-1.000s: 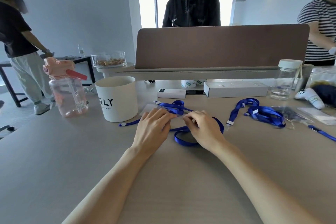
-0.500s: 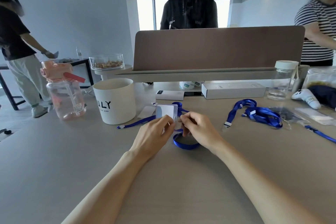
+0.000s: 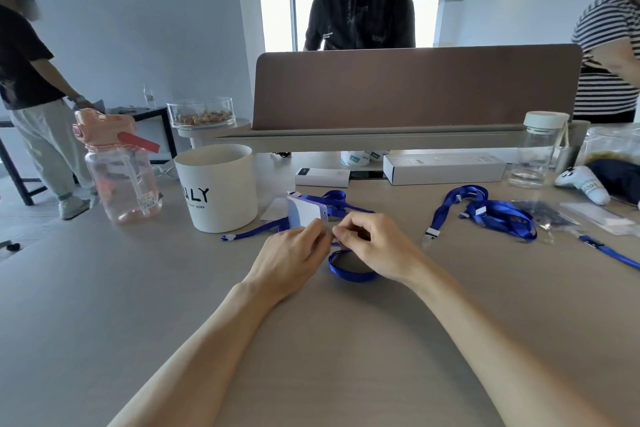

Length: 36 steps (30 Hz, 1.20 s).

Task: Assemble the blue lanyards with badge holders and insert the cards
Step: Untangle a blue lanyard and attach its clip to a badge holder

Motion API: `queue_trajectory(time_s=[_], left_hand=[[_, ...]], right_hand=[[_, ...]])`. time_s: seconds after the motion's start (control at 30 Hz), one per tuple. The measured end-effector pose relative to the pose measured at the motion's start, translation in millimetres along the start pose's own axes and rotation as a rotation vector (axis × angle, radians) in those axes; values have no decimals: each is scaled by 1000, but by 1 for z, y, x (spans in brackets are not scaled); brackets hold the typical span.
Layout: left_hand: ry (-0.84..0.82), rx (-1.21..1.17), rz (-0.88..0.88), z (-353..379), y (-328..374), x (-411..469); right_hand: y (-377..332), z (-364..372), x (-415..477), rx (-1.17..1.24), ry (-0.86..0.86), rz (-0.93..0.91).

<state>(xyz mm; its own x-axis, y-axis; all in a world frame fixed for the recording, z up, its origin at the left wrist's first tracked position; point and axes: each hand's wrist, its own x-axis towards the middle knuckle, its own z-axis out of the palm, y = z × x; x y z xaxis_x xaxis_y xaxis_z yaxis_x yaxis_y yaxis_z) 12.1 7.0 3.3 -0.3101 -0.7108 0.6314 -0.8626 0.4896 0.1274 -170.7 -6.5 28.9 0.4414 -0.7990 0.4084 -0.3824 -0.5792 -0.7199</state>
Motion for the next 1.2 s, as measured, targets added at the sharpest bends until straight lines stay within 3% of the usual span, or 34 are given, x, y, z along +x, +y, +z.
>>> queue_trajectory(time_s=[0.27,0.5,0.67,0.77,0.87,0.97,1.07,1.2], left_hand=[[-33,166,1,7,2,2],[-189,-191,-230,0,12,2],[50,-393,-461,1,-6,6],[177,-290,-280,4,-7,4],[124,-139,-68,9,-9,5],[117,-112,-50,11,-8,5],[233,3,-49,9,-11,4],[342,88,104,4,-9,6]], right_hand=[[1,2,-1,-54,-37,-34],[6,2,1,-80,-3,-71],[-1,4,0,9,-26,-56],[5,0,1,-141,7,-81],[14,-1,1,-318,-15,-139],[15,1,0,-422,10,-172],[15,-2,-1,-554,147,-196],[15,-7,-2,-522,284,-144]])
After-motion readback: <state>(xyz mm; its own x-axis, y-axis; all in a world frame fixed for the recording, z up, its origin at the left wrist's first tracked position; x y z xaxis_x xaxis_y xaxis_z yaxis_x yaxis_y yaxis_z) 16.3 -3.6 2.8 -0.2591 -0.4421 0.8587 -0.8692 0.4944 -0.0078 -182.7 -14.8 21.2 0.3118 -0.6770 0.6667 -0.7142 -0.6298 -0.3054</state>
